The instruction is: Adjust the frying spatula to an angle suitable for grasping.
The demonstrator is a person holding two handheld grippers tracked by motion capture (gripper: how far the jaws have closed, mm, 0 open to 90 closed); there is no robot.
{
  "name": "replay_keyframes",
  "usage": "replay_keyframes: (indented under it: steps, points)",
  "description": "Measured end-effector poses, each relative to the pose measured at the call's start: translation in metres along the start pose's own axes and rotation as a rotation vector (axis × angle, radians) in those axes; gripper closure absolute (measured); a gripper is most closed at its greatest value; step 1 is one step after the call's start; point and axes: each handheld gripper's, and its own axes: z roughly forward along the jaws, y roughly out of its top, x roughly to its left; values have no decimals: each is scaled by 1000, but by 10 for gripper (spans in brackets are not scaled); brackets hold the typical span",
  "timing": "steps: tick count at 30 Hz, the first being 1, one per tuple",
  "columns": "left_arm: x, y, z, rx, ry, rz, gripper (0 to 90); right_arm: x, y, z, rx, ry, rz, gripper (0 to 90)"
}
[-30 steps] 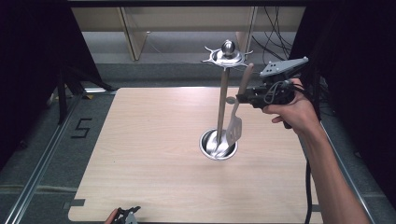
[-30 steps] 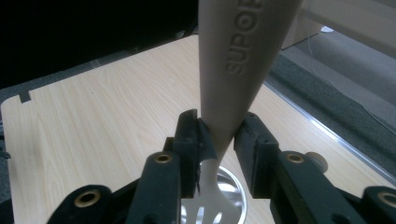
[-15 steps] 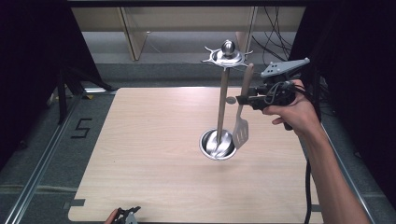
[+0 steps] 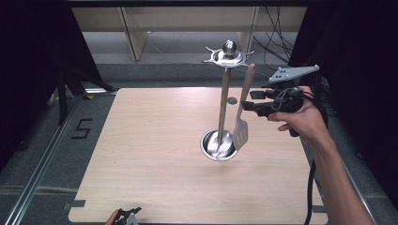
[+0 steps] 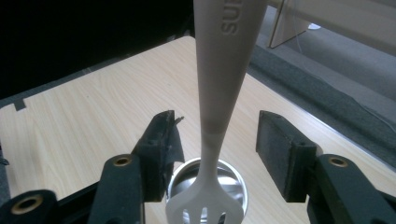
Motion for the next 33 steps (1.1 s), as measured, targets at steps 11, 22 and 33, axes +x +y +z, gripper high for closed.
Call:
replay_keyframes:
  steps: [11, 22, 33]
  points:
    - [1, 0, 0, 11, 0, 23, 150, 5, -12, -15, -6, -40, -29, 440]
    - [0, 0, 0, 2, 8, 8, 150, 8, -38, -18, -21, -74, -20, 408]
    - [2, 0, 0, 11, 2, 15, 150, 15, -71, -17, 1, -92, 2, 405]
